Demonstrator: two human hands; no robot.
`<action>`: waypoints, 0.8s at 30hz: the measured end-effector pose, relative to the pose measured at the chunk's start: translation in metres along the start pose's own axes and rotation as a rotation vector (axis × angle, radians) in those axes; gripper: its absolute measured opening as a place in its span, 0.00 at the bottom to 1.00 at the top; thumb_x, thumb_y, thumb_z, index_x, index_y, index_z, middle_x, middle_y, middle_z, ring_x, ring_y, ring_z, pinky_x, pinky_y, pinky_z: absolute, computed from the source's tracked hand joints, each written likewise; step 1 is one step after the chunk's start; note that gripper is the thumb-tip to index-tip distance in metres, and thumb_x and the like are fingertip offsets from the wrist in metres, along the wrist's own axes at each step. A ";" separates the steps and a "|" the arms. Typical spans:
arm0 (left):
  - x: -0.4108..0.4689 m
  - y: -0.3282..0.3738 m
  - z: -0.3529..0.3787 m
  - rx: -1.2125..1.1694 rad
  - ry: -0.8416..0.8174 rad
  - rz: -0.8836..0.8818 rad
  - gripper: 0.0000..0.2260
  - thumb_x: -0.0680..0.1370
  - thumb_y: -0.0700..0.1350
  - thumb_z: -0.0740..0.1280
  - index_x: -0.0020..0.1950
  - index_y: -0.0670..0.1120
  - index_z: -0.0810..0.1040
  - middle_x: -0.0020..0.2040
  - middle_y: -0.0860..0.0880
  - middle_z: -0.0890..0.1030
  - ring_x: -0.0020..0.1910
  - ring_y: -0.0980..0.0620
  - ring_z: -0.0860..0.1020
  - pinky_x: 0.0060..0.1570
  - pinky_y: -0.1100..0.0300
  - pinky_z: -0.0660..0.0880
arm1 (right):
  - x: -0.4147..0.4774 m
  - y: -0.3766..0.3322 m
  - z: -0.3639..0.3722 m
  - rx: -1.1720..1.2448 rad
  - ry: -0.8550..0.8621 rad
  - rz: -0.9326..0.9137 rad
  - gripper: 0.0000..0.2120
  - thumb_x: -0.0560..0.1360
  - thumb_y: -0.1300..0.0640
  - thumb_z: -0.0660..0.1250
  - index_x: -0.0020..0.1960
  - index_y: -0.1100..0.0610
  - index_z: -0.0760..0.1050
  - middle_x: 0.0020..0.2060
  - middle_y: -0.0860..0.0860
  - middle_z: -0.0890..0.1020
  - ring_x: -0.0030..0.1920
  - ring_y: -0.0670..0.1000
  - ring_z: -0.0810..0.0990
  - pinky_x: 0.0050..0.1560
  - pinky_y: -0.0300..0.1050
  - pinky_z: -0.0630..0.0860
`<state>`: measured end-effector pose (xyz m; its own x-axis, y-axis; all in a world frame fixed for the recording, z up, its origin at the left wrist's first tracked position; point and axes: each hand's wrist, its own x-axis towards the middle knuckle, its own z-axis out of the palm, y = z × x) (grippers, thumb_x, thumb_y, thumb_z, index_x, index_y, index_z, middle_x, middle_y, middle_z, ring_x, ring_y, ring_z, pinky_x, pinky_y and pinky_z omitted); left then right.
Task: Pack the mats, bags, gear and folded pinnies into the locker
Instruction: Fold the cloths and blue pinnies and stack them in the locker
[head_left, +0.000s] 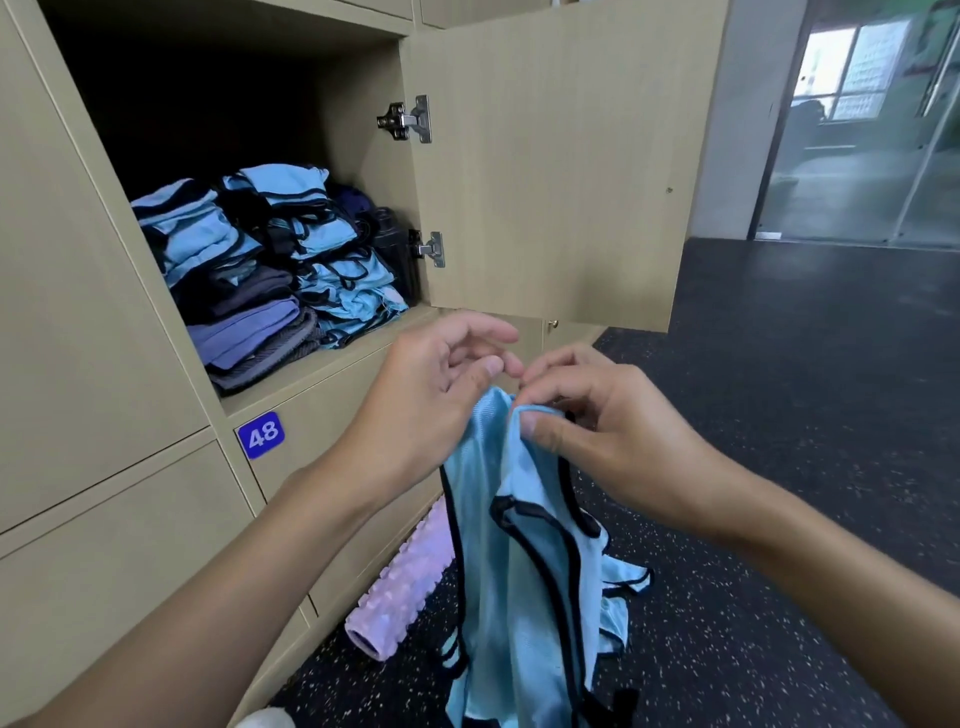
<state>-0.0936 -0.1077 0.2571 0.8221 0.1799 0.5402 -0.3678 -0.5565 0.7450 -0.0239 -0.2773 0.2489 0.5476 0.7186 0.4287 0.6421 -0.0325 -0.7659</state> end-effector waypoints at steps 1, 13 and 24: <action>0.000 0.000 0.001 -0.009 0.022 0.018 0.12 0.80 0.30 0.64 0.54 0.46 0.78 0.46 0.47 0.84 0.47 0.53 0.83 0.50 0.64 0.78 | 0.000 0.002 0.002 0.019 -0.015 0.007 0.06 0.75 0.58 0.72 0.42 0.48 0.82 0.53 0.47 0.76 0.53 0.44 0.78 0.58 0.47 0.75; 0.001 0.004 0.003 -0.084 0.046 0.052 0.08 0.79 0.33 0.66 0.51 0.44 0.80 0.47 0.47 0.84 0.47 0.56 0.83 0.50 0.61 0.79 | 0.004 0.007 0.004 -0.025 -0.005 -0.002 0.04 0.77 0.59 0.69 0.45 0.58 0.82 0.47 0.47 0.82 0.49 0.43 0.80 0.59 0.44 0.74; -0.003 0.006 -0.005 0.052 -0.125 -0.051 0.16 0.73 0.57 0.70 0.43 0.43 0.81 0.41 0.37 0.81 0.35 0.51 0.73 0.36 0.56 0.70 | 0.004 0.001 -0.005 0.025 0.260 0.148 0.11 0.75 0.58 0.71 0.34 0.54 0.76 0.26 0.49 0.74 0.26 0.48 0.68 0.23 0.43 0.68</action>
<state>-0.1006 -0.1074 0.2615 0.8880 0.1087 0.4467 -0.3037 -0.5907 0.7476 -0.0184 -0.2776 0.2527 0.7552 0.5052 0.4176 0.5335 -0.1037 -0.8394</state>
